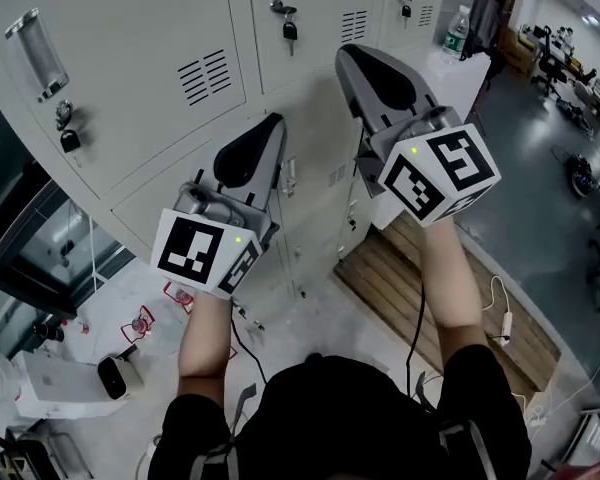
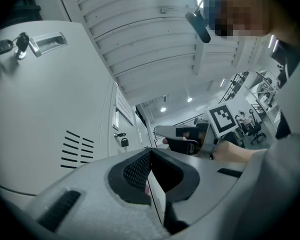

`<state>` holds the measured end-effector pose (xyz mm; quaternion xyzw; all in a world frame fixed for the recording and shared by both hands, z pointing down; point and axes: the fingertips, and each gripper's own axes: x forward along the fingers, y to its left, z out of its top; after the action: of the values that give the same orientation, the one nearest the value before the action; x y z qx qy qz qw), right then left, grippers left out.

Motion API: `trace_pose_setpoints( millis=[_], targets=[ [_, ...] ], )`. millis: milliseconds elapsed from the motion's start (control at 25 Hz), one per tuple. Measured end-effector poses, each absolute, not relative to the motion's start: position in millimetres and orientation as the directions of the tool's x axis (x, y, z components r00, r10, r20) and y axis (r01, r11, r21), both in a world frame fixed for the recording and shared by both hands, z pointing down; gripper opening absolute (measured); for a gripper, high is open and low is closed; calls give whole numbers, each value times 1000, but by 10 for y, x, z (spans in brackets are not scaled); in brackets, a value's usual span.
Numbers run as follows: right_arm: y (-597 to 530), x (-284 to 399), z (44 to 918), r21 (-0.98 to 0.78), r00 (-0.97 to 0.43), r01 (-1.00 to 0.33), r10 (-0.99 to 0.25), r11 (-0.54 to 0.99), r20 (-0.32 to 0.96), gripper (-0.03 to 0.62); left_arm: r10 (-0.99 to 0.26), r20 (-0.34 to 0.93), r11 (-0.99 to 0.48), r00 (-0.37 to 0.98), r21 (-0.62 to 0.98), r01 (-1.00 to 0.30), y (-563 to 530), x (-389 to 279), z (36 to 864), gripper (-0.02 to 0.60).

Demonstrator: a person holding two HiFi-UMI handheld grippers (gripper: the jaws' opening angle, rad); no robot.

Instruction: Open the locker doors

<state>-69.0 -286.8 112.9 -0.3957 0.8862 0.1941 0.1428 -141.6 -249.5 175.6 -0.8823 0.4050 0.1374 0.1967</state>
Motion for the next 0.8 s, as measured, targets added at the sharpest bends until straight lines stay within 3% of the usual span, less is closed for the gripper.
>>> trace_pose_setpoints(
  millis=[400,800],
  targets=[
    [-3101,-933,640,270,-661,-747,-635,608,-400,11,-652,-414,-591,635,-246,-768,-2532,-1463,1669,15],
    [-3420,-1135,387,246,-692,-719,-634,650,-346,74,-667,-413,-563,620,-267,-782,-2466,-1546,1673,15]
  ],
)
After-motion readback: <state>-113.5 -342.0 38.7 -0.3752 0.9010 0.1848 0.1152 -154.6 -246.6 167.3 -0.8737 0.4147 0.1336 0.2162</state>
